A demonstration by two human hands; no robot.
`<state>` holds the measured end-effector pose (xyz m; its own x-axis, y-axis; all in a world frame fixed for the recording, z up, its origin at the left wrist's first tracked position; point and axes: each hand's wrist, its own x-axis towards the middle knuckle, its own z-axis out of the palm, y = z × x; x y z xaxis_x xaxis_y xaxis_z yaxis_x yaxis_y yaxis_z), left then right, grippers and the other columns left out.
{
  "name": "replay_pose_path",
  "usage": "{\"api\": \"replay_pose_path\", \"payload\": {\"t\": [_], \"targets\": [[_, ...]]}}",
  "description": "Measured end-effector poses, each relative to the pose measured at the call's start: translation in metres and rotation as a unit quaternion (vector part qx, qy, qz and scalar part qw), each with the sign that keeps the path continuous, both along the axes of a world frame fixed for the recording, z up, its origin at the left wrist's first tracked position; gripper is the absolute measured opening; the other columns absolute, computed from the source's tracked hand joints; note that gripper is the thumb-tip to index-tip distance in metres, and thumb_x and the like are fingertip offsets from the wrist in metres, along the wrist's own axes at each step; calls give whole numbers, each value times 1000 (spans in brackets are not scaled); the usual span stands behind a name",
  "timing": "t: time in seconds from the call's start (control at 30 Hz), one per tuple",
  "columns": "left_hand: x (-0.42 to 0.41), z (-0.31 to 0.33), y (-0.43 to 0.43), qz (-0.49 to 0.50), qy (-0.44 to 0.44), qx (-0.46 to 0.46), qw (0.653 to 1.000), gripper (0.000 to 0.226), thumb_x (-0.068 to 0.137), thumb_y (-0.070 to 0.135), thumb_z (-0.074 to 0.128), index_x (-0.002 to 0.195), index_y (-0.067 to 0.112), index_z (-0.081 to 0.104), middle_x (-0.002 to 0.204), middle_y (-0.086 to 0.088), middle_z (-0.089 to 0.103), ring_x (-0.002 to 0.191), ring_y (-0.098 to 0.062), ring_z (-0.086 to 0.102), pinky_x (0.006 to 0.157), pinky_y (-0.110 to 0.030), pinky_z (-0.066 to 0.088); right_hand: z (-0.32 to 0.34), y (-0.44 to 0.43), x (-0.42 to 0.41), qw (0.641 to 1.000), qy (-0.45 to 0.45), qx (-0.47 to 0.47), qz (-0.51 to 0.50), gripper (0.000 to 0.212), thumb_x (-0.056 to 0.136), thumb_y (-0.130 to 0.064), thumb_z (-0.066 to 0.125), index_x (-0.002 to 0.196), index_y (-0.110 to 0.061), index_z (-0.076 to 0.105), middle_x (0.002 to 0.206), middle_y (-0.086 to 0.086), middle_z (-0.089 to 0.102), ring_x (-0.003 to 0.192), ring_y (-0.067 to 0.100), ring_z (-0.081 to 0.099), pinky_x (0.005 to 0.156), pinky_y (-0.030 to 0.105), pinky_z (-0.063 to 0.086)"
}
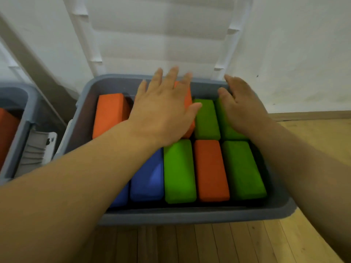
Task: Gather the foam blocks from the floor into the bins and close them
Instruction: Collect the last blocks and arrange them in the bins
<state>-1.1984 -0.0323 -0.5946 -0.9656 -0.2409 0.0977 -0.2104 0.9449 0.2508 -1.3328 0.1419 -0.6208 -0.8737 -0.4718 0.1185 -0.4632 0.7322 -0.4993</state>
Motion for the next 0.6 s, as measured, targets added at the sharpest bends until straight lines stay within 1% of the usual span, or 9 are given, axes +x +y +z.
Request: {"api": "replay_pose_path", "payload": {"t": [0.03,0.07,0.13,0.2,0.27,0.37,0.47,0.53,0.6], "targets": [[-10,-4,7,-14,1,-10,1000,77,101,65,30,165,27,7,173,-2,-1,159,-30,-2,126,-56,7,-4,8,-5,1000,7,20,-15,61,105,-48,37,157,-16,36,160,9,37,148,27,32,123,42,24],[-15,-19,14,-19,-31,-17,999,79,101,65,26,165,25,4,173,-2,-4,159,-29,-6,127,-56,6,-11,15,-8,998,-9,53,-19,64,104,-50,34,158,-15,34,162,11,34,150,29,28,124,43,21],[-12,-64,18,3,-120,-26,992,84,99,69,21,164,24,-6,172,-1,-12,158,-26,-12,126,-55,3,-35,24,-5,988,-72,139,-6,68,107,-50,31,163,-13,21,170,14,14,157,29,10,128,44,8],[-11,-94,8,32,-165,-28,985,86,96,71,16,163,25,-11,171,-1,-17,158,-25,-14,126,-55,0,-57,31,-2,976,-65,205,20,73,107,-52,28,164,-13,9,171,14,1,158,29,-3,128,46,3],[-10,-97,2,26,-185,-33,982,87,94,73,9,162,25,-14,170,0,-20,158,-24,-15,126,-56,-3,-63,33,3,972,-55,225,31,76,106,-57,26,165,-15,3,172,12,-4,158,28,-7,128,46,3],[-8,-92,2,21,-173,-36,984,89,91,76,2,162,26,-16,170,1,-22,157,-23,-16,126,-55,-4,-59,27,4,970,-37,237,41,79,104,-61,25,164,-16,2,172,13,-5,158,30,-8,128,46,3],[-2,-96,6,18,-147,-18,989,97,82,79,-4,163,26,-12,171,0,-16,158,-24,-14,127,-53,-1,-58,24,3,966,-55,245,58,81,104,-63,24,164,-16,0,171,13,-7,158,31,-9,128,48,2],[-1,-97,6,7,-132,4,991,103,77,80,-3,164,23,-8,172,-3,-14,158,-25,-12,127,-52,0,-59,24,1,964,-52,254,61,82,103,-65,24,164,-16,-1,171,13,-8,158,31,-10,128,49,2],[1,-98,6,-9,-127,-3,992,106,77,80,0,164,20,-5,172,-6,-12,158,-27,-11,127,-52,1,-65,24,2,963,-43,261,57,85,101,-68,25,164,-17,-1,171,13,-8,158,31,-10,128,49,3]]}}
